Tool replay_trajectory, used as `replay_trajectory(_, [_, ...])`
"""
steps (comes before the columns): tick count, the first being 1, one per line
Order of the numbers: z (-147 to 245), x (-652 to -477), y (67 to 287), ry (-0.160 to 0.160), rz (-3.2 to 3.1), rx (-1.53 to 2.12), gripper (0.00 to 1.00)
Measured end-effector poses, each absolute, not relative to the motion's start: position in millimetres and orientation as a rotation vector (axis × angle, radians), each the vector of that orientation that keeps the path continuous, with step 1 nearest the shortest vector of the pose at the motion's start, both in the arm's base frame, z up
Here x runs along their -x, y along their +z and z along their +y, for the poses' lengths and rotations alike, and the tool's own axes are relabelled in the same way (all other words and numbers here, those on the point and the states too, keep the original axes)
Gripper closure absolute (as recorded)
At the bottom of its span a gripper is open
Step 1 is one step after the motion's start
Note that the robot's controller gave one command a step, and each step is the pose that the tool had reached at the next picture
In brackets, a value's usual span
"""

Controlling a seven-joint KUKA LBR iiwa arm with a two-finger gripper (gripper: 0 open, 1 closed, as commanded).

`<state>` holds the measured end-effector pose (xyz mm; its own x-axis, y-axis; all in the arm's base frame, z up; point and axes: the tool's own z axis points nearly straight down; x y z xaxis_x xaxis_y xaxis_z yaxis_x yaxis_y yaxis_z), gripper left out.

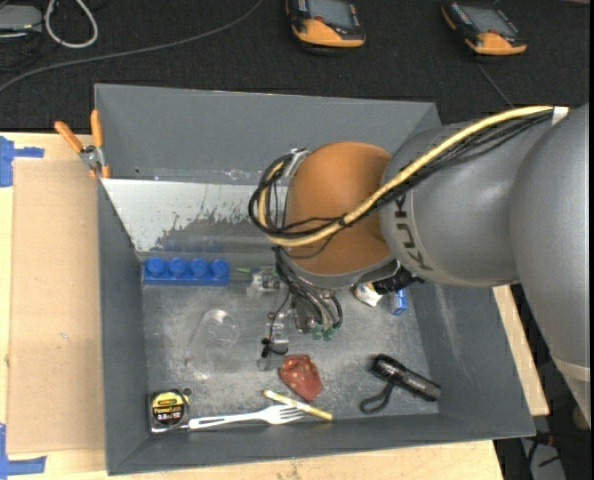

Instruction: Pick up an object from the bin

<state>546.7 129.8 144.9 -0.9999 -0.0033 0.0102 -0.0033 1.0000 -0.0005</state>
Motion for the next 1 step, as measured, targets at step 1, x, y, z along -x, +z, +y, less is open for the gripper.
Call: replay_trajectory(1, [129.0,-548.7,149.4,-0.001,-3.139,0.002,1.0])
